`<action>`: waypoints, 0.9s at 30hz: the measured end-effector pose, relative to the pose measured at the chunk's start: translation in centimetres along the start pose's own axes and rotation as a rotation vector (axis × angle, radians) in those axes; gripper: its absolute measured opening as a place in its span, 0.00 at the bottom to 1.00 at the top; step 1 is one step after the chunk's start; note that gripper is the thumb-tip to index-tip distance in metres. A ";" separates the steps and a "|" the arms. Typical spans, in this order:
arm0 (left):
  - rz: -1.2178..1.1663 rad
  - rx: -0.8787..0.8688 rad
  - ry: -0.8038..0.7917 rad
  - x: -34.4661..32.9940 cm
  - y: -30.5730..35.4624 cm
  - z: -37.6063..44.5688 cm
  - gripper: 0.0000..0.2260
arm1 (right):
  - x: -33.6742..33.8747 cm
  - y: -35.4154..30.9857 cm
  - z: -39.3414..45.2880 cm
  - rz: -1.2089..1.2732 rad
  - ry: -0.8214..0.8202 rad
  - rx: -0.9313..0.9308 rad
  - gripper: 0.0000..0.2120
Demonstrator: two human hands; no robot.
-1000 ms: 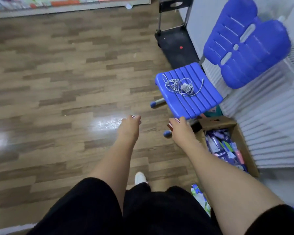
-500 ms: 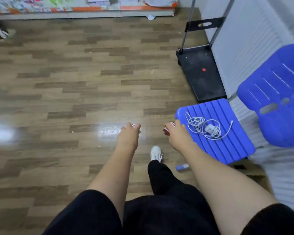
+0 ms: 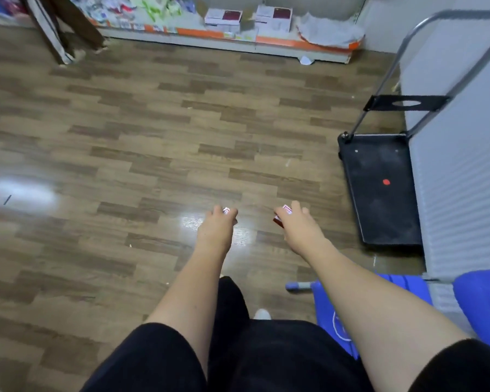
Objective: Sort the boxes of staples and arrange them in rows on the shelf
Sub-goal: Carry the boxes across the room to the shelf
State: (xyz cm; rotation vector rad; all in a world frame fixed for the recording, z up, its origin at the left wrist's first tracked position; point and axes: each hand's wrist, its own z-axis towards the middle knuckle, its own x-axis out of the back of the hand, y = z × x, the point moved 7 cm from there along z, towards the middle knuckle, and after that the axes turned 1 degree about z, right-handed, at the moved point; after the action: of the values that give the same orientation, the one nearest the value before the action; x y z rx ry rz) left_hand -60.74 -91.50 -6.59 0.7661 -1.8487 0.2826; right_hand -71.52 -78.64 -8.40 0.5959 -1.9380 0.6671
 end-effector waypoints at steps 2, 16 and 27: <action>0.007 0.008 -0.038 0.4 -0.3 2.8 0.18 | 0.6 0.4 2.7 -0.014 -0.032 0.009 0.17; 0.122 -0.293 -0.017 15.7 8.0 34.7 0.18 | 15.5 9.0 26.3 0.116 0.071 -0.334 0.21; 0.215 -0.393 -0.233 15.4 14.0 49.0 0.17 | 18.9 16.4 38.8 0.169 -0.040 -0.449 0.21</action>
State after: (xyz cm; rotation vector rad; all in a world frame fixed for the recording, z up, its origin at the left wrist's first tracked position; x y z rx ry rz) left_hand -109.65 -112.19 -10.52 0.3394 -2.1244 -0.0397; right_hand -114.63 -95.06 -9.58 0.1682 -2.1015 0.3037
